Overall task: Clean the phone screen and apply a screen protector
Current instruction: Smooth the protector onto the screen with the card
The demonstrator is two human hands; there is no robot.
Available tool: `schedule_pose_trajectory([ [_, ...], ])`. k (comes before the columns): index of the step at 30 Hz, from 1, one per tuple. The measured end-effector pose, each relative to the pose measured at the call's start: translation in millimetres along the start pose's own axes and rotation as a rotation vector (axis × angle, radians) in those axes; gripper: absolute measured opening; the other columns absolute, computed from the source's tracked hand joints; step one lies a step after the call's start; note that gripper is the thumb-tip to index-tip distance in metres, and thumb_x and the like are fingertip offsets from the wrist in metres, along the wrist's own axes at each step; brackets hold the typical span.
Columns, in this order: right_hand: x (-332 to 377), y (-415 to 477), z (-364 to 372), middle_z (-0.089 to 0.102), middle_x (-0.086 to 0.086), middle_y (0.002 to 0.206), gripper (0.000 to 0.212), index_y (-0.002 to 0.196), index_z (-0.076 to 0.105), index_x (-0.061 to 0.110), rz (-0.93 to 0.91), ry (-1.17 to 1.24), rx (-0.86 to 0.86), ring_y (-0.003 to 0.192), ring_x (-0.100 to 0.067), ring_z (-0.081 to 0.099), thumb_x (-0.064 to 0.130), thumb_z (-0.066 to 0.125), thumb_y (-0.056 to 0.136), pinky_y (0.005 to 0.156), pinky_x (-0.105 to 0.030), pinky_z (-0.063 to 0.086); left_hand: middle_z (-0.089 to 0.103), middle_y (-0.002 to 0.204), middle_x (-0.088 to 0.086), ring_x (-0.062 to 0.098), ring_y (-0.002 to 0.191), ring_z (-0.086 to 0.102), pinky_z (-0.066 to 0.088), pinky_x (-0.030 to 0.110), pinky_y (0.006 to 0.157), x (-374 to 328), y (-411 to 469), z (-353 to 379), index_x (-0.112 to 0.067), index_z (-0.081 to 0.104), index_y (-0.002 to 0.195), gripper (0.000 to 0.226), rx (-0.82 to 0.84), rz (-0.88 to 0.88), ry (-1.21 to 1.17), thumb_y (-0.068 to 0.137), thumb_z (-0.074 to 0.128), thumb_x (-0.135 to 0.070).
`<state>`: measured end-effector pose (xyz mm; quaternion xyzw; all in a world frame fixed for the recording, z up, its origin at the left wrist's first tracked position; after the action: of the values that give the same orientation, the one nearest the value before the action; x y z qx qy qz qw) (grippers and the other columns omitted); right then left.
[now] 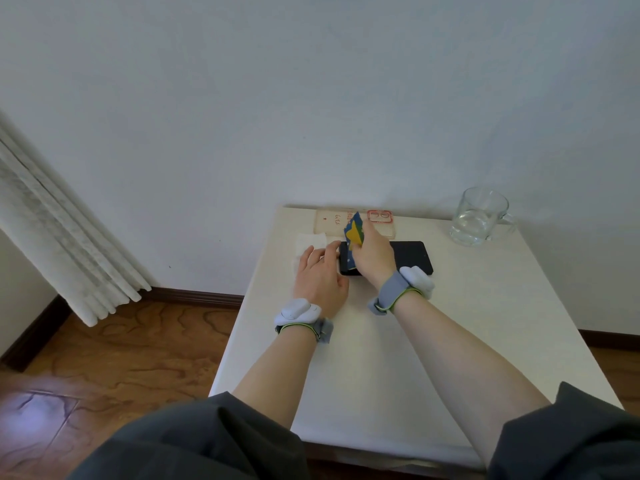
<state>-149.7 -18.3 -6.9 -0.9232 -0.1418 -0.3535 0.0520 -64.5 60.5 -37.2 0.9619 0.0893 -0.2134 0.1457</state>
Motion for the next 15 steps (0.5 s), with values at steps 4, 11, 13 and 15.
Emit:
schedule_pose_trajectory([
  [4,-17.6,8.3,-25.7,0.064,-0.017,0.108,0.023,0.110,0.054,0.008,0.077,0.206,-0.128,0.096,-0.034,0.059,0.009,0.047,0.089,0.077,-0.036,0.049,0.059,0.129,-0.001,0.017,0.131,0.036,0.001,0.024,0.116,2.2,0.4,1.1,-0.012,0.028,0.142,0.063,-0.007,0.001,0.006,0.081,0.044,-0.013],
  [11,-41.3,8.1,-43.6,0.062,-0.021,0.105,0.019,0.106,0.050,0.004,0.173,-0.014,-0.117,0.093,-0.039,0.058,0.010,0.045,0.090,0.071,-0.035,0.042,0.059,0.129,-0.001,0.017,0.131,0.036,0.001,0.025,0.116,0.9,0.2,1.9,-0.013,0.027,0.143,0.061,-0.005,0.005,0.017,0.084,0.042,-0.014],
  [13,-31.1,5.1,-33.2,0.063,-0.022,0.106,0.024,0.115,0.048,0.007,0.121,-0.067,-0.085,0.094,-0.040,0.058,0.010,0.045,0.091,0.075,-0.037,0.044,0.059,0.129,0.000,0.018,0.131,0.036,0.001,0.025,0.116,0.8,0.4,2.3,-0.012,0.027,0.143,0.062,-0.005,0.002,0.012,0.083,0.043,-0.013],
  [15,-18.6,1.7,-20.7,0.062,-0.020,0.111,0.036,0.128,0.042,0.010,0.059,-0.134,-0.060,0.102,-0.041,0.057,0.011,0.045,0.093,0.085,-0.039,0.042,0.058,0.130,-0.001,0.018,0.131,0.035,0.001,0.025,0.116,0.8,0.9,2.7,-0.012,0.028,0.143,0.063,0.000,-0.003,0.014,0.082,0.043,-0.013],
])
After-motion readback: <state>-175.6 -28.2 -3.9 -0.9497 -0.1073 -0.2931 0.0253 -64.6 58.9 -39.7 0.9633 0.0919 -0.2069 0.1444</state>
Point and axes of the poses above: each hand's wrist, its own y-axis towards the middle knuckle, its own z-axis out of the palm, x = y × z, the point moved 2 cm from there along y, towards the middle knuckle
